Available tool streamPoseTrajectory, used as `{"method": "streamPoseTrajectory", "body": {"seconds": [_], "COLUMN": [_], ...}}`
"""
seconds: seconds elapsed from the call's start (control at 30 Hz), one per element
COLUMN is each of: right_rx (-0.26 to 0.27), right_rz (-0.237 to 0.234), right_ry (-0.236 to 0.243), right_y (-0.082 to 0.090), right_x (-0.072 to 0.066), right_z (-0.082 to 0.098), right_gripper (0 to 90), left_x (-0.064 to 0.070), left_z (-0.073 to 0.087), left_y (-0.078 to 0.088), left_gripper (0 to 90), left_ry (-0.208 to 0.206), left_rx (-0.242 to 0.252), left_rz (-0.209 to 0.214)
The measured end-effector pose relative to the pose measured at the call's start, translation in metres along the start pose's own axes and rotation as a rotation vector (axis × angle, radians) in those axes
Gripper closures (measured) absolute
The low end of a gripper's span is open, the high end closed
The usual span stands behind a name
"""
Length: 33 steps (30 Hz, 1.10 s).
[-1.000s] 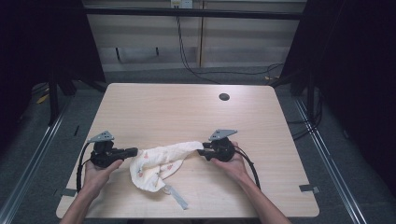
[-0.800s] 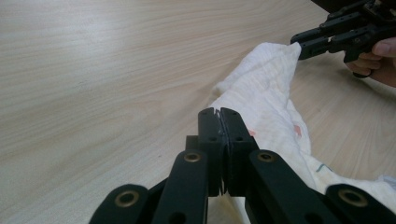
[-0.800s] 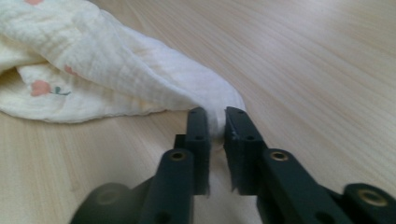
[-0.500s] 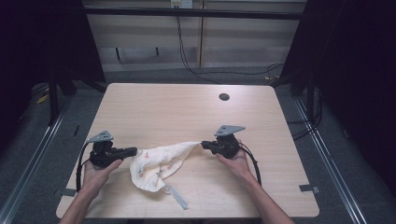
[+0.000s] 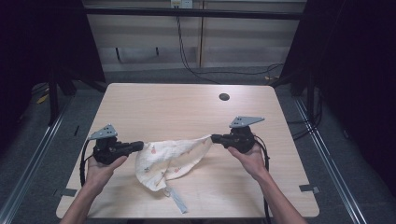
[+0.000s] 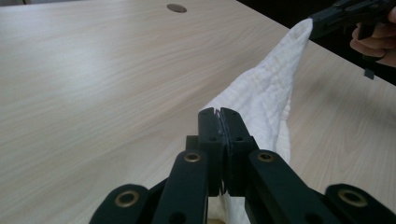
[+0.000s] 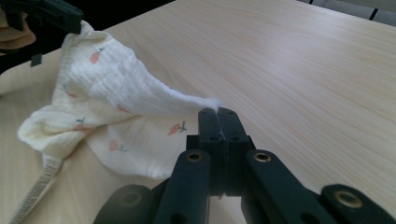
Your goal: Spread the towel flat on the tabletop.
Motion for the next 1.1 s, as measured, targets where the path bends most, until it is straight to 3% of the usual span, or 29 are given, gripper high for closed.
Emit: {"method": "streamPoseTrajectory", "body": {"seconds": [0.17,0.43,0.5,0.83,0.93,1.1], "right_rx": [0.009,0.049,0.064,0.086,0.134,0.150], "right_rz": [-0.003,-0.003,-0.043,-0.036,-0.028,-0.022], "right_ry": [-0.012,-0.008,-0.025,0.000,0.036,0.056], "right_y": [0.023,0.057,0.068,0.092,0.105,0.124], "right_x": [0.000,0.001,-0.001,-0.009,-0.016,-0.028], "right_z": [-0.006,-0.024,-0.030,-0.051,-0.059,-0.068], "right_gripper": [89.9,89.9,89.9,90.0,90.0,90.0], "left_x": [0.001,0.014,0.018,0.023,0.031,0.039], "left_z": [-0.009,-0.037,-0.043,-0.071,-0.083,-0.090], "left_y": [-0.002,0.002,0.004,0.019,0.025,0.033], "left_gripper": [88.5,88.5,88.6,88.6,88.5,88.6], "left_ry": [-0.002,-0.049,-0.069,-0.115,-0.137,-0.164], "left_rx": [0.022,0.068,0.075,0.124,0.147,0.160], "left_rz": [0.014,0.026,0.029,0.016,0.009,0.014]}}
Point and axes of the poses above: each handheld gripper's, and its own axes: y roughly backward along the jaws, z roughly out of its underside, x roughly to its right, the point moved 4 cm from there along -y, roughly forward along the jaws, and after that the axes turned 7 degrees about -y, right-handed, at the moved point
